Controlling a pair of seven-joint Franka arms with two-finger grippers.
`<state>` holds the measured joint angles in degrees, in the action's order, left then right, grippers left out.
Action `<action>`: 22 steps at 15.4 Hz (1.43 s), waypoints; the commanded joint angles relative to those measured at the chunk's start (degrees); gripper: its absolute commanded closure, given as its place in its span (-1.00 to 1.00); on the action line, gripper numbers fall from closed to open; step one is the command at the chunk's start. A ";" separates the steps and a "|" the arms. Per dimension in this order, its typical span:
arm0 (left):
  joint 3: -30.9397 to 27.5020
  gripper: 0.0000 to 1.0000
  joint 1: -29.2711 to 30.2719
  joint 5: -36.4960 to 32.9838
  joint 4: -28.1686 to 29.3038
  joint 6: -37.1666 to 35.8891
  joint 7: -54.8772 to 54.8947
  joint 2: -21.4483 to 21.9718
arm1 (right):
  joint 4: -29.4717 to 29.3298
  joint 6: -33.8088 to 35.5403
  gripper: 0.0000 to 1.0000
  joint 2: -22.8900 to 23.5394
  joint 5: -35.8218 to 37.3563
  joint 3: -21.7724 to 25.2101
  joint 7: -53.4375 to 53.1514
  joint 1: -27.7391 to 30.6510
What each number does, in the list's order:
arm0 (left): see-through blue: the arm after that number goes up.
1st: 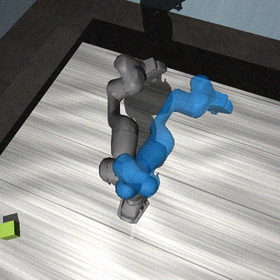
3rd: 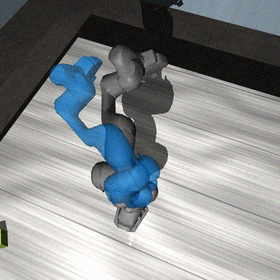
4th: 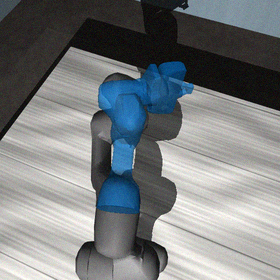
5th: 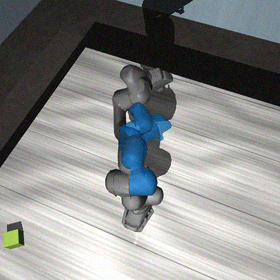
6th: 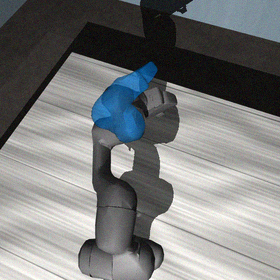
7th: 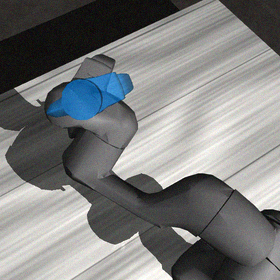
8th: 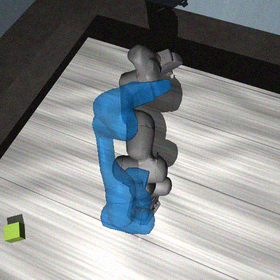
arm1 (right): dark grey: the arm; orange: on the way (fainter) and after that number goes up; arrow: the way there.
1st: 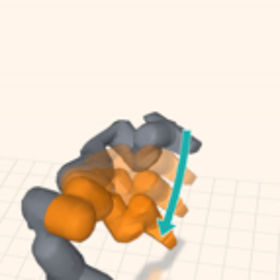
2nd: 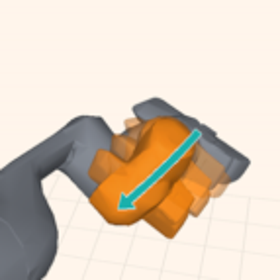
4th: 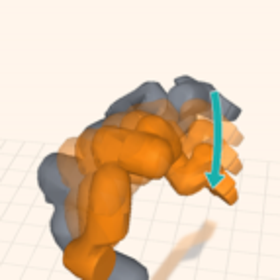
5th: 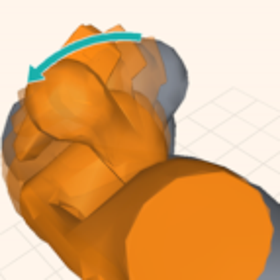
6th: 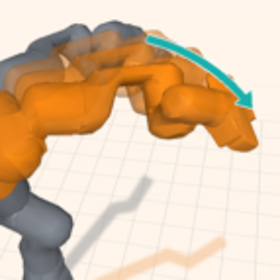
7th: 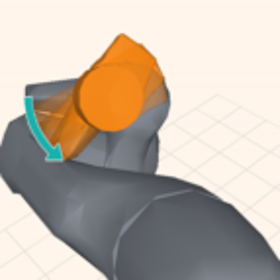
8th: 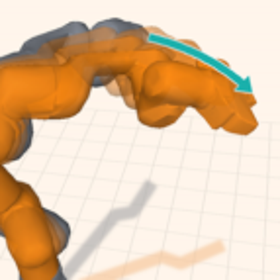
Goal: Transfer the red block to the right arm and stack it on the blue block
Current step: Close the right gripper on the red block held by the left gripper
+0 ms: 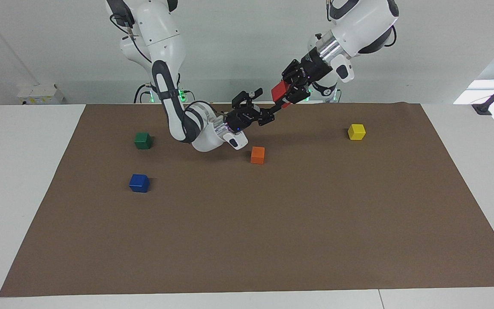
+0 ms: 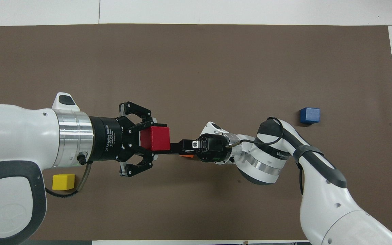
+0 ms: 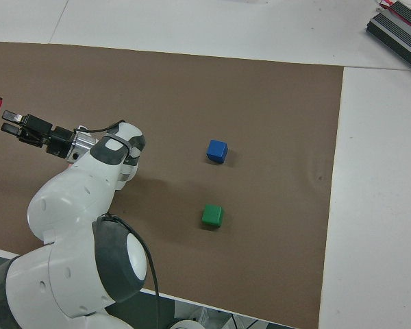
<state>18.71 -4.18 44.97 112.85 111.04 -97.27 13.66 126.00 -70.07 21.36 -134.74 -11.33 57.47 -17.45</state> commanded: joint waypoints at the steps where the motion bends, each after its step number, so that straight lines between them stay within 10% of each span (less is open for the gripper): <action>1: 0.01 1.00 -1.00 1.44 2.98 2.60 -0.91 2.51 | 0.39 -1.12 -1.00 -1.15 -1.23 -0.09 -0.52 0.14; 18: 0.62 1.00 -1.36 1.35 3.78 2.43 -6.88 3.12 | -1.63 -2.35 -0.75 -0.97 -5.97 -0.71 -0.87 -1.80; 22: 0.63 1.00 -1.27 1.27 3.78 2.08 -6.19 3.12 | -1.81 -2.27 0.01 -0.97 -6.24 -0.71 -0.69 -1.88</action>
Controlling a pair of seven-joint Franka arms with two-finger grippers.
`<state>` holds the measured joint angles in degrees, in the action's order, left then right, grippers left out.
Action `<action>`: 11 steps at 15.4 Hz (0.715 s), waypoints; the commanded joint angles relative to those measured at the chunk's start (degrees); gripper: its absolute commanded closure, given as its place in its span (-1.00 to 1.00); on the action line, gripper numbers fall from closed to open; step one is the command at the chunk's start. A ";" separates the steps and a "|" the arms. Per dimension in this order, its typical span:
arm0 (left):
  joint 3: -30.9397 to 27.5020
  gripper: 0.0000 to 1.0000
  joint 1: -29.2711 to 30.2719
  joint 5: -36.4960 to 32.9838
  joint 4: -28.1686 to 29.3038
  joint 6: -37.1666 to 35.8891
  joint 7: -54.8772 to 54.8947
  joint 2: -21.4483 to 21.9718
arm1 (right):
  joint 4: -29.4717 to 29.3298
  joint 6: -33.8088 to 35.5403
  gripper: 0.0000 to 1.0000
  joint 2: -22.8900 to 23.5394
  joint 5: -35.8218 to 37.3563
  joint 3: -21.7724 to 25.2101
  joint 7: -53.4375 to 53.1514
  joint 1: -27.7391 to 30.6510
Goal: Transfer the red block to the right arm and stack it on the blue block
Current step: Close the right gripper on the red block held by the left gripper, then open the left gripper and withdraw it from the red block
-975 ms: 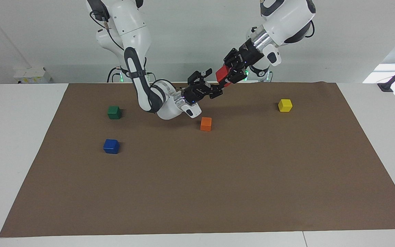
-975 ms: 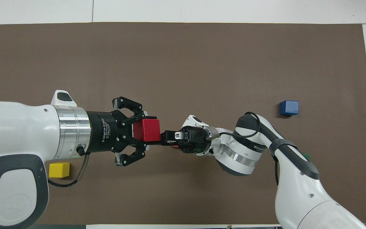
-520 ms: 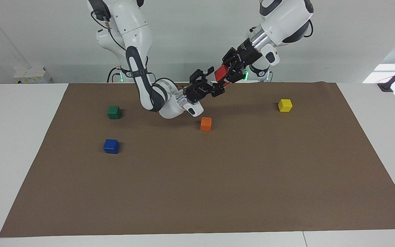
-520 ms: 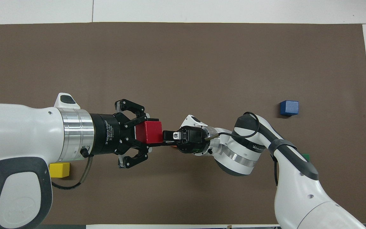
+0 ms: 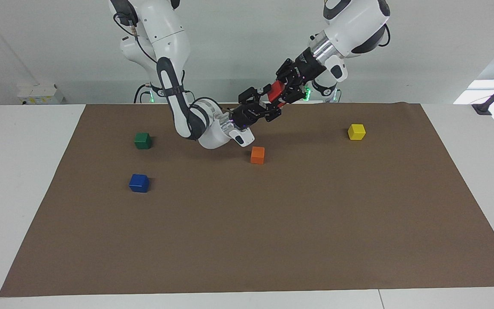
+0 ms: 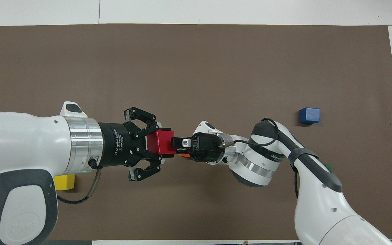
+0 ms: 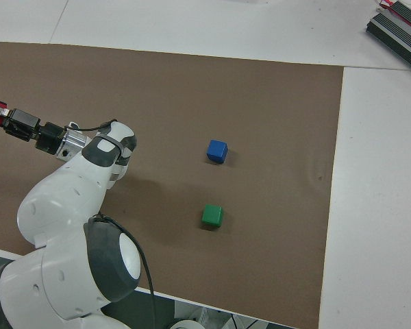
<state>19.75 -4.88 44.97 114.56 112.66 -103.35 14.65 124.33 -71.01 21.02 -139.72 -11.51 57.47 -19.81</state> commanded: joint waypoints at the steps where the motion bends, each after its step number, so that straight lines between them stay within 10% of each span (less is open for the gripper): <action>1: -0.41 1.00 -0.57 1.26 2.08 0.37 0.07 2.31 | -0.14 -1.33 0.20 -0.63 -1.26 -0.53 -0.69 0.48; 5: -0.41 1.00 -0.66 1.26 2.08 0.37 0.16 2.32 | -0.40 -1.41 1.00 -0.55 -1.26 -0.53 -0.60 0.65; 8: -0.41 1.00 -0.66 1.09 1.99 0.11 0.69 2.32 | -0.40 -1.76 1.00 -0.72 -1.26 -0.53 -0.60 0.65; 9: 0.02 0.51 -0.66 1.08 1.90 -0.76 0.78 2.32 | -0.40 -1.85 1.00 -0.72 -1.26 -0.53 -0.60 0.74; 10: 0.37 -0.98 -0.57 1.00 1.81 -1.47 0.17 2.84 | -0.40 -1.85 1.00 -0.72 -1.26 -0.45 -0.60 0.74; 11: 0.55 -1.00 -0.57 1.00 1.90 -1.56 0.34 3.37 | -0.40 -1.77 1.00 -0.81 -1.26 -0.53 -0.60 0.74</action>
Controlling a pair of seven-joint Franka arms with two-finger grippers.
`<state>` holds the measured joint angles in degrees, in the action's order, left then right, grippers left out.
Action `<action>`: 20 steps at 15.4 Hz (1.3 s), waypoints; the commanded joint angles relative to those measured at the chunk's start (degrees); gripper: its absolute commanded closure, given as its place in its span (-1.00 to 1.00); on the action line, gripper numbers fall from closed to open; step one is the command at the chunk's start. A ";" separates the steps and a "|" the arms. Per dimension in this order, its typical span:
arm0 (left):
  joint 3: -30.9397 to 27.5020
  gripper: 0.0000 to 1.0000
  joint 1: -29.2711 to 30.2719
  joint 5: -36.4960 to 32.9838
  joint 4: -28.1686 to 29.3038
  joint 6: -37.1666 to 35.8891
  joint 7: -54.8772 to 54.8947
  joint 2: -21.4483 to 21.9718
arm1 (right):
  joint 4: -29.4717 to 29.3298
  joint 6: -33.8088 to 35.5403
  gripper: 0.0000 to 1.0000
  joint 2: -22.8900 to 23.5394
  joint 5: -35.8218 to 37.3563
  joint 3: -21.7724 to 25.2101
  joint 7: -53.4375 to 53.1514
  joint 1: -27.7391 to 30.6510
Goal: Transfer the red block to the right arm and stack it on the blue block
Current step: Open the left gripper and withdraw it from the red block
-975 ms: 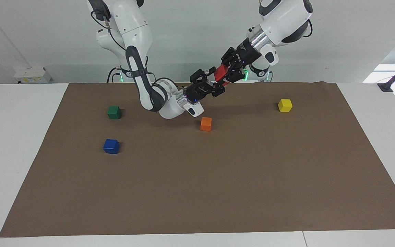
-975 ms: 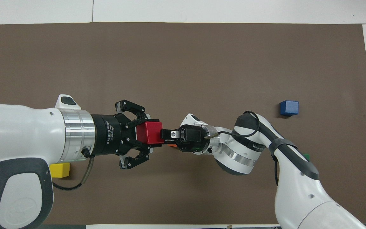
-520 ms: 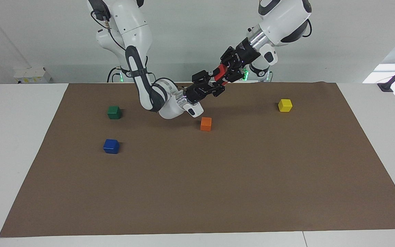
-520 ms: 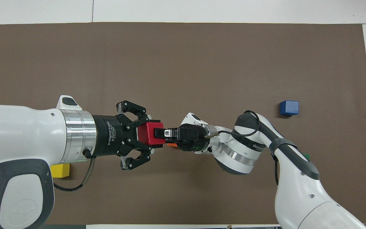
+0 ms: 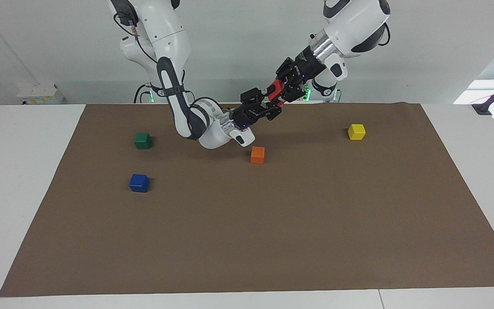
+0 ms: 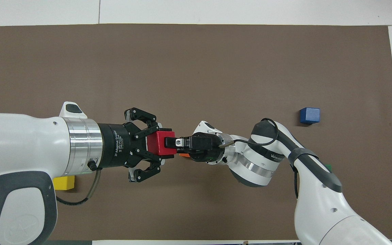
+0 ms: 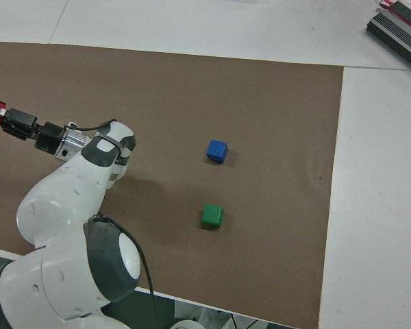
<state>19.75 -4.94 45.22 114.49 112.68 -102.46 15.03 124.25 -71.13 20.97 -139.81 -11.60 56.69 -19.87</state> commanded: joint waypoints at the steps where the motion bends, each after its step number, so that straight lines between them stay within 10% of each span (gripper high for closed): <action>1: 0.46 -1.00 -0.42 0.75 1.96 -1.67 -0.46 3.16 | -0.32 -1.64 1.00 -0.76 -1.16 -0.44 0.26 0.80; 6: 0.03 -1.00 0.98 0.58 2.05 -3.85 0.50 6.06 | -0.41 -1.56 1.00 -0.76 -1.16 -0.44 0.26 0.97; 12: -0.07 -1.00 16.08 0.31 1.43 -16.26 16.99 10.11 | -0.41 -1.64 1.00 -0.76 -1.16 -0.36 0.18 1.41; 20: 0.02 -1.00 27.61 -12.84 2.14 -16.09 38.96 8.36 | -0.41 -12.43 1.00 -3.30 5.40 0.08 0.62 4.12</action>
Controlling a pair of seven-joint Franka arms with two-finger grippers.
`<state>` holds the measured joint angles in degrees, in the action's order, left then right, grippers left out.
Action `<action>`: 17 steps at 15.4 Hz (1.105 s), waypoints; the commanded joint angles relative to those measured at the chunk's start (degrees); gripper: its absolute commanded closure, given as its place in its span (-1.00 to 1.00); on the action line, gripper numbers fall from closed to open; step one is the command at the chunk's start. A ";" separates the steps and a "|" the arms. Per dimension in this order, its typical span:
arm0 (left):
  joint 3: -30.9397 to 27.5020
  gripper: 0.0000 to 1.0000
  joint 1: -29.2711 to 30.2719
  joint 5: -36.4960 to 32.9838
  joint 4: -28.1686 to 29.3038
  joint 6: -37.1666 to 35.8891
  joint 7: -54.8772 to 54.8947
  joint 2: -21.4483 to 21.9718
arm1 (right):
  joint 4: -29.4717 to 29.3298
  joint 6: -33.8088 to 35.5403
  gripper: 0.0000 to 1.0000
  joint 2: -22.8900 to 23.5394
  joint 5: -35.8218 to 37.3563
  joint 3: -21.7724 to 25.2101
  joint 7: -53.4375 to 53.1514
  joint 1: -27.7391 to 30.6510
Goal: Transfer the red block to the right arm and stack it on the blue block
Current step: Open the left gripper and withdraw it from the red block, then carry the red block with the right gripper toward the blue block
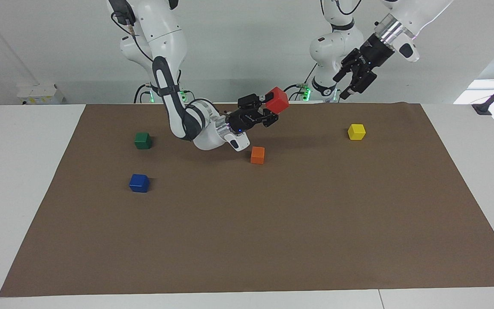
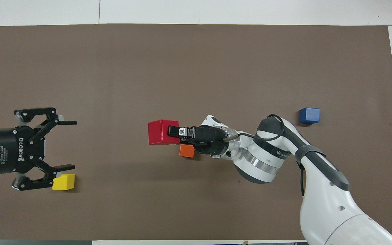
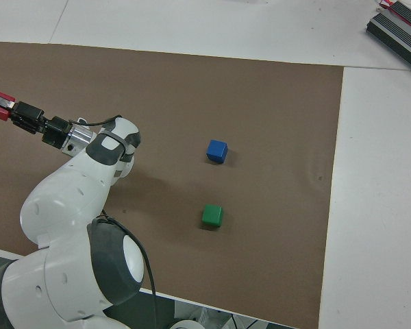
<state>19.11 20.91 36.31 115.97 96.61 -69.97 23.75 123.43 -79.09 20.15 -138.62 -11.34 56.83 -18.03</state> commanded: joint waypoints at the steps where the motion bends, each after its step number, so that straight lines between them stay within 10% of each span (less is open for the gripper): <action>1: 0.67 -1.00 1.77 -7.27 0.58 0.51 11.04 -1.77 | 0.41 -6.58 1.00 -3.18 7.02 -0.26 0.64 3.51; 8: 0.67 -1.00 3.35 -22.58 -0.56 3.06 36.89 -7.39 | -0.38 -19.59 1.00 -8.45 23.98 -0.17 -0.75 9.32; 17: 0.50 -1.00 -0.77 -40.51 -24.80 -8.44 46.59 -27.86 | -1.17 -26.99 1.00 -17.95 52.63 -0.17 -10.34 17.84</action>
<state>20.12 22.26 -0.54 99.50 92.98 -24.84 2.12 121.82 -105.72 3.84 -91.57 -11.12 47.70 -2.60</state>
